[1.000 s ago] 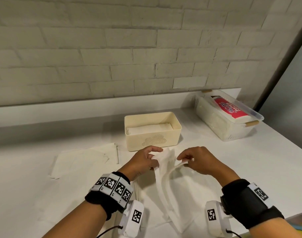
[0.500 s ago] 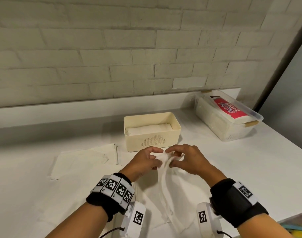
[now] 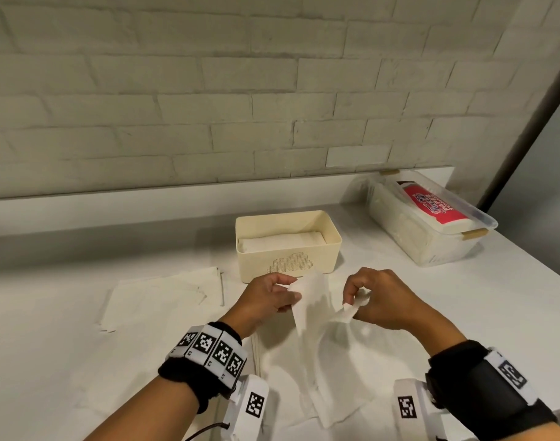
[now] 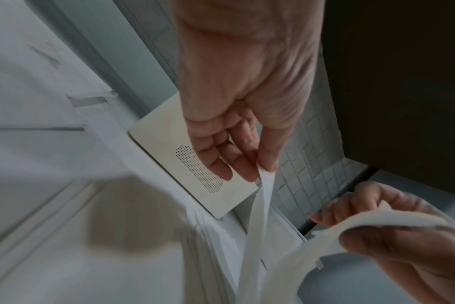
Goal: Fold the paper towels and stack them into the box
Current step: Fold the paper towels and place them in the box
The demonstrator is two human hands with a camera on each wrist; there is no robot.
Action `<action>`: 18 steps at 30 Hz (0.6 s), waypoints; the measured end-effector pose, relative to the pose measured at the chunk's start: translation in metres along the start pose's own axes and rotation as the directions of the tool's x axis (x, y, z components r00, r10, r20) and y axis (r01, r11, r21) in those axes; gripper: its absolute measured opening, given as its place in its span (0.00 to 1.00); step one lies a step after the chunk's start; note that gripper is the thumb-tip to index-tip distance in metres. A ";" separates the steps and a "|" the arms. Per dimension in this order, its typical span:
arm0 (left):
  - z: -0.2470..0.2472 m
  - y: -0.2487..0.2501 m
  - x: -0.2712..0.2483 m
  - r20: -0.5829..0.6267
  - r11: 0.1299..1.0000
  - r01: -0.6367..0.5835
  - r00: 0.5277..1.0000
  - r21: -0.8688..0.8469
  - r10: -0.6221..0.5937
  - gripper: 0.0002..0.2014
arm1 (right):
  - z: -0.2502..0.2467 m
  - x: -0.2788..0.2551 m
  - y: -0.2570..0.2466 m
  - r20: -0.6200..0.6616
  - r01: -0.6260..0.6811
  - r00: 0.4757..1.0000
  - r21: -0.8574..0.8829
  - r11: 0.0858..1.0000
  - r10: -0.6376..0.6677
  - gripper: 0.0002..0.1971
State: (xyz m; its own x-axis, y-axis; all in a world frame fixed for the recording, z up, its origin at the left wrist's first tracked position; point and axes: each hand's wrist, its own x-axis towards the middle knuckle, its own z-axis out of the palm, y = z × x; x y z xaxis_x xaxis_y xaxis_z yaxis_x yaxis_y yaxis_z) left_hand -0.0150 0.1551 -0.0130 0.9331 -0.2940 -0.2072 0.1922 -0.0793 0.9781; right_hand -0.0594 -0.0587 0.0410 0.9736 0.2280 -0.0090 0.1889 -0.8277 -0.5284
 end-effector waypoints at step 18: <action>0.015 0.006 -0.005 0.068 0.994 0.007 0.998 -0.107 0.001 0.10 | 0.023 0.023 -0.017 -0.109 0.123 0.987 0.041 0.992 -0.118 0.07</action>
State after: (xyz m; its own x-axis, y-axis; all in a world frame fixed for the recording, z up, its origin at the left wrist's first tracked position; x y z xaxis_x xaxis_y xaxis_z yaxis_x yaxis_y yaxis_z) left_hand -0.0228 0.1419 -0.0064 0.9104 -0.3582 -0.2071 0.2298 0.0215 0.9730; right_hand -0.0434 -0.0275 0.0301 0.9526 0.2668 0.1460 0.3019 -0.7719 -0.5595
